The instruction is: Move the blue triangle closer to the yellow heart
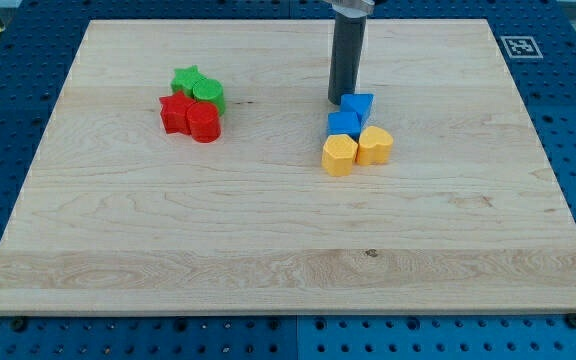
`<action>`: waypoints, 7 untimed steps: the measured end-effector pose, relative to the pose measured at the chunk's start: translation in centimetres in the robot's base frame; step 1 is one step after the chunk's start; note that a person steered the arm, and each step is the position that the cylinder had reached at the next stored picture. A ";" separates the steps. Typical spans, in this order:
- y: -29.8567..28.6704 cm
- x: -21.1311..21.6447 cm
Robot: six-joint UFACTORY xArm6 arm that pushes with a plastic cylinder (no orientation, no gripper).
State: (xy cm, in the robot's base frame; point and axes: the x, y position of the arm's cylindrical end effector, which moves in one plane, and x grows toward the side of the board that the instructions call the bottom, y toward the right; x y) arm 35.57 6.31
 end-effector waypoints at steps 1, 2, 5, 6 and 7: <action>0.9 0.0; 1.4 0.1; 1.4 3.2; 1.5 2.7; 3.9 0.3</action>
